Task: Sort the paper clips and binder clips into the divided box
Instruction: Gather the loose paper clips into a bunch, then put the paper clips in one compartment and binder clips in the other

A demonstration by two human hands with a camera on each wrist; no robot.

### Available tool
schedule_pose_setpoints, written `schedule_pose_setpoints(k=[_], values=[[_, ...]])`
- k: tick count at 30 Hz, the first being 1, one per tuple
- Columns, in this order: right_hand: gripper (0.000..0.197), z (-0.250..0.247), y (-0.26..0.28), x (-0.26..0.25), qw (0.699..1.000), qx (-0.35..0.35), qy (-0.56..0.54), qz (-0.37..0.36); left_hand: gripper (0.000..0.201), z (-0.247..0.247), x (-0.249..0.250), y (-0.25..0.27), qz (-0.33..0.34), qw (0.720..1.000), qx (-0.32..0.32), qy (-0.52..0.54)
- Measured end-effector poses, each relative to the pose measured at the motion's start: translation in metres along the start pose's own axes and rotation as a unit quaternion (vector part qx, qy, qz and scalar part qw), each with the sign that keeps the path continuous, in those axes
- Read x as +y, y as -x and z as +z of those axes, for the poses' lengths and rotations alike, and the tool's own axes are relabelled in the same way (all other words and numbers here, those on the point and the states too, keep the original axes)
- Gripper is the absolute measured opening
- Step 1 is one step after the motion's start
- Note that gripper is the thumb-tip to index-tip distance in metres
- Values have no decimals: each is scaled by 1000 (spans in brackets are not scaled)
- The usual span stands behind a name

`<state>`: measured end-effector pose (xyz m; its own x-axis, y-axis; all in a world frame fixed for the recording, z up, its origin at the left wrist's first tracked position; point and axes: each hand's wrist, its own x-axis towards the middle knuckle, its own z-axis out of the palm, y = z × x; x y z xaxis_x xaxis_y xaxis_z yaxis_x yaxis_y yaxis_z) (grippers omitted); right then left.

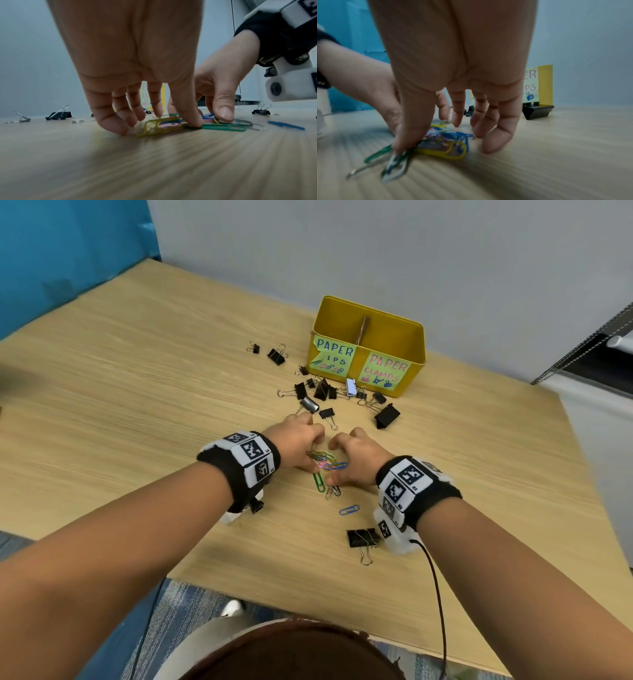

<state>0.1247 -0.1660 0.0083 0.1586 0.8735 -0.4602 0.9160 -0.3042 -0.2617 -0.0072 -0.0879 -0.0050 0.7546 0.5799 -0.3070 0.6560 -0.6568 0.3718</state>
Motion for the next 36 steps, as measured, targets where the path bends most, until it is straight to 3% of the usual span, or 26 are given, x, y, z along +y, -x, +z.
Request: schedule_pose_setpoints(k=[2,7,11,17,22,25,30,33,36], values=[[57,4,-2,-3,1000,11,-5,-11,56,1,3,-2,-2,1000,-13,-2],[33,3,-8,-2,999,23,-33,-18,28,5,6,-6,2,1000,-12,28],[22,-1,-13,1,996,18,-87,-23,24,4,5,-11,-14,999,-7,32],[19,-12,-24,17,986,-12,-169,6,23,-12,-1,-16,-14,991,2,136],[22,-48,-24,27,957,30,-287,-12,19,-39,-10,-23,-14,967,11,253],[9,-82,-25,23,912,76,-402,-25,14,-67,-8,-32,4,943,48,331],[23,-139,-50,14,848,191,-494,-30,21,-118,1,-66,3,924,179,338],[25,-159,-85,10,844,259,-469,5,19,-139,5,-92,-33,917,275,288],[2,-168,-120,4,845,283,-449,55,26,-149,3,-114,-64,914,311,253]])
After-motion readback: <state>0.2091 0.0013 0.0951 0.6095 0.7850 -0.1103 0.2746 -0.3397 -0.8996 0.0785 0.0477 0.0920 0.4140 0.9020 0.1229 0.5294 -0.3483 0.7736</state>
